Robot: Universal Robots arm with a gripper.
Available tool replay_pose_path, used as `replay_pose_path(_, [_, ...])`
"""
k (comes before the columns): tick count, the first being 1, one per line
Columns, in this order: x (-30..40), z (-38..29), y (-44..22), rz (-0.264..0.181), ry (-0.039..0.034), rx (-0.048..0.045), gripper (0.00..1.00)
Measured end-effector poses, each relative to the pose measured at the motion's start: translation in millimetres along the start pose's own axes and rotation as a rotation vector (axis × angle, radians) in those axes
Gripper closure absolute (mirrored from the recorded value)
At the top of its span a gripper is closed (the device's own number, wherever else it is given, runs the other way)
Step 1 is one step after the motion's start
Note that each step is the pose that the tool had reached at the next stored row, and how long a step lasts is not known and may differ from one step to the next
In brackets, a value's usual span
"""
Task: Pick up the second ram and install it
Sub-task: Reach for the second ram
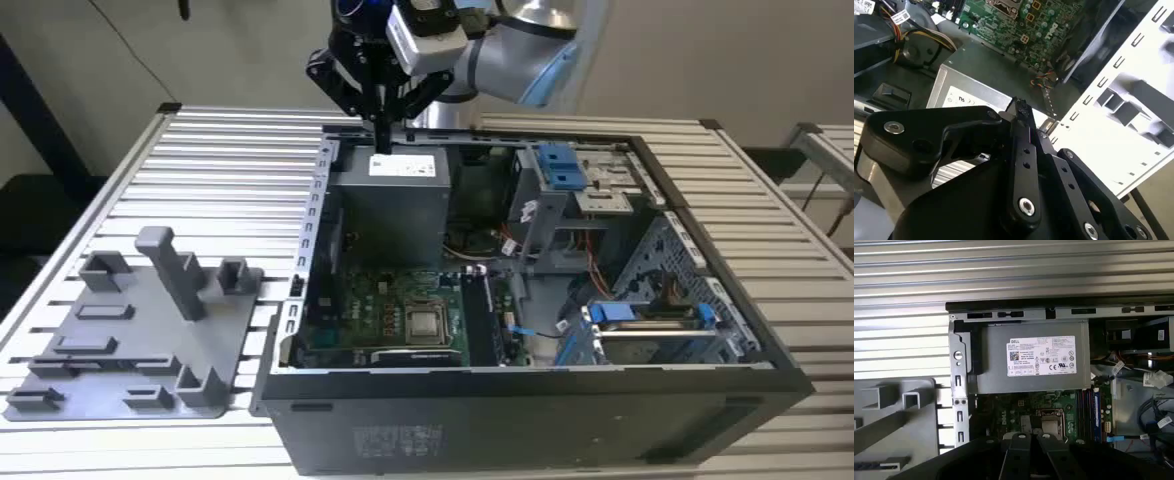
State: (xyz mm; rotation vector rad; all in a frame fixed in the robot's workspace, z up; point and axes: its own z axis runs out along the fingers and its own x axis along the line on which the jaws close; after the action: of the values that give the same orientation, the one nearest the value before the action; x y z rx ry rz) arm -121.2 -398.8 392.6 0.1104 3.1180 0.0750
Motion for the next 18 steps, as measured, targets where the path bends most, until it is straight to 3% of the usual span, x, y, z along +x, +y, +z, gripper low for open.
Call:
replay_pose_path(9, [0.5, 0.0, 0.0, 0.0, 0.0003, 0.0001, 0.89])
replay_pose_path(18, [8.6, -0.2, -0.6, -0.002, 0.0004, 0.0, 0.89])
